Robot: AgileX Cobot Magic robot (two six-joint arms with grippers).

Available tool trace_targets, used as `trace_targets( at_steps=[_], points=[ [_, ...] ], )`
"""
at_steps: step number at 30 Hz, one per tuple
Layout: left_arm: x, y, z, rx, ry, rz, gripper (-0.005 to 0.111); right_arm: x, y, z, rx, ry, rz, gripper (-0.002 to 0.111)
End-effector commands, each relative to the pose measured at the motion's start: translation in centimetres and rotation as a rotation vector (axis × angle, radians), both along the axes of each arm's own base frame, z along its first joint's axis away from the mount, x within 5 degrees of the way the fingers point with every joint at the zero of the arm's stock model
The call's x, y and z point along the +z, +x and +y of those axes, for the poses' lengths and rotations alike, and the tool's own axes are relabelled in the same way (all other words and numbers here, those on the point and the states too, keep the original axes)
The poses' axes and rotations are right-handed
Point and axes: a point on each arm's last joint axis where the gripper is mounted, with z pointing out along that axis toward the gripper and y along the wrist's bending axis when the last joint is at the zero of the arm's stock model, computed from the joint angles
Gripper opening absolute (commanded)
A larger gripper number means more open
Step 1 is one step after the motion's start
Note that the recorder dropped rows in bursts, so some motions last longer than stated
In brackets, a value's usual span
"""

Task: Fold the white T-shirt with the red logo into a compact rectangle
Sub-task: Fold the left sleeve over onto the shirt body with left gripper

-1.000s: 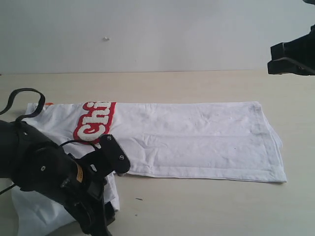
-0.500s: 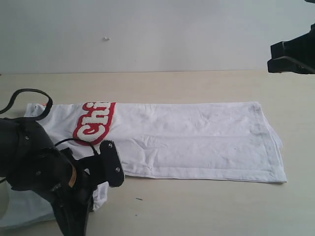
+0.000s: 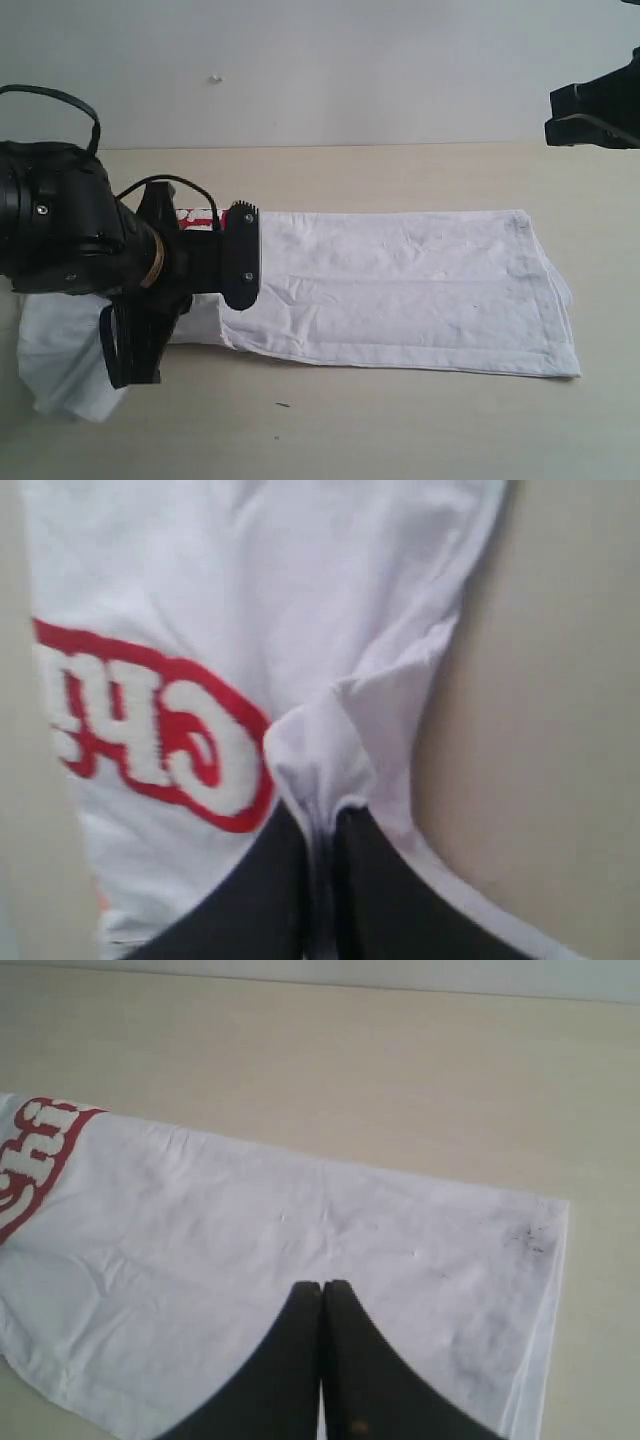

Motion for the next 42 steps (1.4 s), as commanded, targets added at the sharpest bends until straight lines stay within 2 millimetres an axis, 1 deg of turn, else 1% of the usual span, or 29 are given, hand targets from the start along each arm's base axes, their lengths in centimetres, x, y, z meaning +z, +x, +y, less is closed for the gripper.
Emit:
trace_targets(
  at_steps=[1,2,5,9,11,13,17,18,19,20,24,26,28,29,32,33,34,35,36,37,38,42],
  points=[
    [0.7,1.5,-0.1,-0.181,0.165,-0.152,0.0,0.1,-0.1,0.0,-0.003,-0.007,-0.014,0.0],
    [0.5,1.9,-0.1,-0.235,0.219,-0.184,0.0,0.1,-0.1,0.0,-0.003,-0.007,-0.014,0.0],
    [-0.3,2.7,-0.2,-0.332,0.308,-0.228,0.0,0.1,-0.1,0.0,0.003,-0.017,-0.014,0.0],
    [-1.8,3.2,-0.6,-0.418,0.372,-0.233,0.0,0.1,-0.1,0.0,0.013,-0.031,-0.019,0.0],
    [-2.5,3.4,-0.7,-0.453,0.392,-0.231,0.002,0.1,0.0,-0.1,0.007,-0.034,-0.023,0.0],
    [-3.1,3.7,-0.8,-0.489,0.401,-0.236,0.01,0.1,0.0,-0.1,0.004,-0.036,-0.026,0.0],
    [-4.3,4.8,-0.8,-0.572,0.397,-0.239,0.032,0.1,0.0,-0.1,0.002,-0.036,-0.028,0.0],
    [-4.5,5.5,-0.5,-0.571,0.39,-0.243,0.038,0.1,0.0,-0.1,0.002,-0.036,-0.028,0.0],
    [-4.4,6.3,-0.3,-0.54,0.38,-0.257,0.04,0.2,0.0,-0.2,0.001,-0.037,-0.029,0.0],
    [-4.2,7.3,0.1,-0.474,0.344,-0.276,0.04,0.2,0.1,-0.2,-0.005,-0.04,-0.033,0.0],
    [-3.2,9.5,0.2,-0.34,0.218,-0.327,0.039,0.2,0.1,-0.3,-0.006,-0.051,-0.043,0.0],
    [-2.8,9.8,0.0,-0.307,0.155,-0.332,0.039,0.2,0.1,-0.3,-0.007,-0.052,-0.044,0.0],
    [-2.9,9.8,-0.1,-0.286,0.131,-0.329,0.039,0.2,0.1,-0.3,-0.007,-0.052,-0.044,0.0],
    [-2.9,9.8,0.0,-0.247,0.11,-0.321,0.039,0.2,0.1,-0.3,-0.007,-0.052,-0.044,0.0],
    [-3.2,9.6,0.7,0.045,-0.035,-0.264,0.039,0.2,0.1,-0.3,-0.006,-0.051,-0.043,0.0],
    [-3.1,9.6,0.7,0.087,-0.059,-0.259,0.038,0.2,0.1,-0.3,-0.004,-0.05,-0.042,0.0],
    [-3.0,9.5,0.7,0.13,-0.095,-0.259,0.032,0.2,0.1,-0.2,0.001,-0.048,-0.037,0.0],
    [-2.8,9.5,0.6,0.138,-0.118,-0.256,0.024,0.2,0.0,-0.2,0.006,-0.045,-0.033,0.0],
    [-2.7,9.2,0.2,0.168,-0.161,-0.247,0.012,0.1,0.0,-0.1,0.007,-0.042,-0.03,0.0],
    [-2.5,9.1,0.1,0.193,-0.185,-0.243,0.003,0.1,0.0,-0.1,0.009,-0.041,-0.028,0.0],
    [-2.3,9.0,0.0,0.217,-0.213,-0.236,0.0,0.1,0.0,-0.1,0.009,-0.041,-0.028,0.0],
    [-1.1,8.6,-0.1,0.288,-0.301,-0.218,0.0,0.1,0.0,-0.1,0.009,-0.041,-0.028,0.0]
  ],
)
